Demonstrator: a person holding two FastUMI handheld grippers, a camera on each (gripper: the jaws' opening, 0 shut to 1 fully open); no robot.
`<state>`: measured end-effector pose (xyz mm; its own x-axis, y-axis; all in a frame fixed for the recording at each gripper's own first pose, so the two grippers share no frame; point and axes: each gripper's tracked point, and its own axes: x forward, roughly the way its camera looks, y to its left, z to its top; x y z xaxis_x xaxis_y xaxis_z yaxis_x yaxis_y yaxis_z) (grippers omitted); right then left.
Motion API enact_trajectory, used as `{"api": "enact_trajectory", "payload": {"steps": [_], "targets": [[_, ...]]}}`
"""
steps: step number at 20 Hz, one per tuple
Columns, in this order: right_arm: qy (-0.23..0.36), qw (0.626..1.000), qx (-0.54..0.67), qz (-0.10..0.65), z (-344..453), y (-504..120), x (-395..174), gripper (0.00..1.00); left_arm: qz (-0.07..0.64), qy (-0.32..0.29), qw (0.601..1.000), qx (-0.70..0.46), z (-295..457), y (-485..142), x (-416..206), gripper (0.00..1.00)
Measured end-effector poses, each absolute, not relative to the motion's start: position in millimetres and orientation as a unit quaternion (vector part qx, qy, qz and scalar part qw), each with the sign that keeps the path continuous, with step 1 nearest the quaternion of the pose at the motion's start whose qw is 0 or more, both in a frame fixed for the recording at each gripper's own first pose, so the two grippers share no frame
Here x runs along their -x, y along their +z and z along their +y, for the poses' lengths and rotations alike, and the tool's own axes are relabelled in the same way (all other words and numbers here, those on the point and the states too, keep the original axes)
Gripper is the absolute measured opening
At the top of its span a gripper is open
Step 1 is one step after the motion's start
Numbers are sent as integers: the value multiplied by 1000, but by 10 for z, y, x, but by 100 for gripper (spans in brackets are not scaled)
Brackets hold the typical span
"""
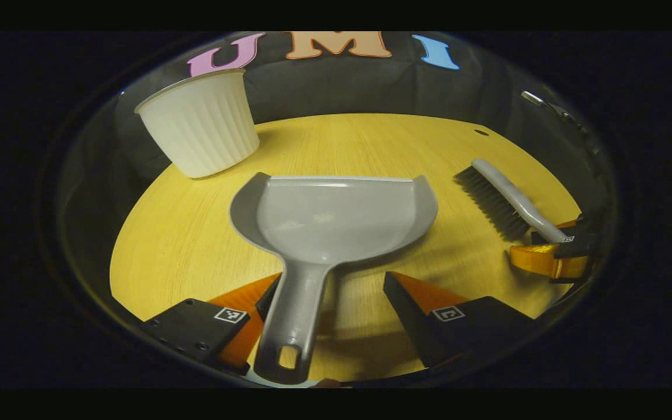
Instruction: Pick up the small broom and dustpan from the desktop, sweep the trash into the dustpan with the broom, and then empty the trash into the garbage bin.
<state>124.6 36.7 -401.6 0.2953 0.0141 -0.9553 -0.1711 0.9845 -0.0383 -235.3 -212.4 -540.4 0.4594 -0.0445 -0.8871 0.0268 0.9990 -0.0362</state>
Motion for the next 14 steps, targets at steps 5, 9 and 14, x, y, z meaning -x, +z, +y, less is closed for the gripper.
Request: {"api": "enact_trajectory", "payload": {"steps": [5,9,14], "targets": [[80,855,54,509,352,-3509,-1325,100,431,2,902,-22,-2047,-4848,2072,97],[109,937,16,331,197,-2345,-1500,100,309,24,950,-30,-2158,-3774,1900,97],[124,979,-4,161,41,-1505,-1449,99,170,49,984,-14,-2444,-2794,1821,95]]}}
